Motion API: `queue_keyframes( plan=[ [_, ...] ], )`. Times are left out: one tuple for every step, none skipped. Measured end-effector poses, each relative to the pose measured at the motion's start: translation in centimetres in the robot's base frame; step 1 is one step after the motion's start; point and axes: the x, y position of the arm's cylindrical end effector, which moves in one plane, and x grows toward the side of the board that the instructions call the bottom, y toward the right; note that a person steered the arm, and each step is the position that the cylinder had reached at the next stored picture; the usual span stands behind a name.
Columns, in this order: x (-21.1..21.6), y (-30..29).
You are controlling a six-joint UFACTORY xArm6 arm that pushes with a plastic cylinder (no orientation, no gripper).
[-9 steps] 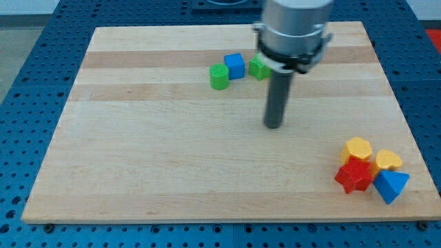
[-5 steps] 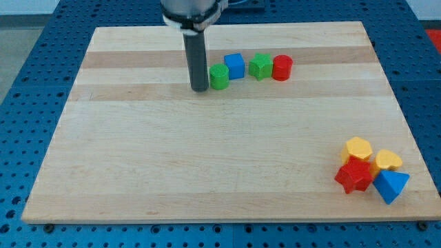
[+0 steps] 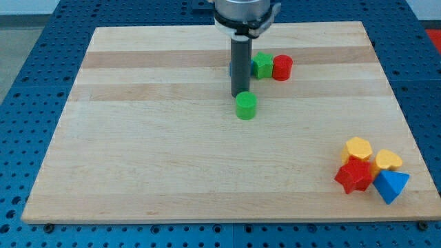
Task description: Place the green circle top left of the red star
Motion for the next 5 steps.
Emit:
queue_keyframes(
  plan=[
    [3.1, 1.5],
    [6.0, 1.9],
    [6.8, 1.7],
    [6.9, -0.4],
    [8.1, -2.2]
  ],
)
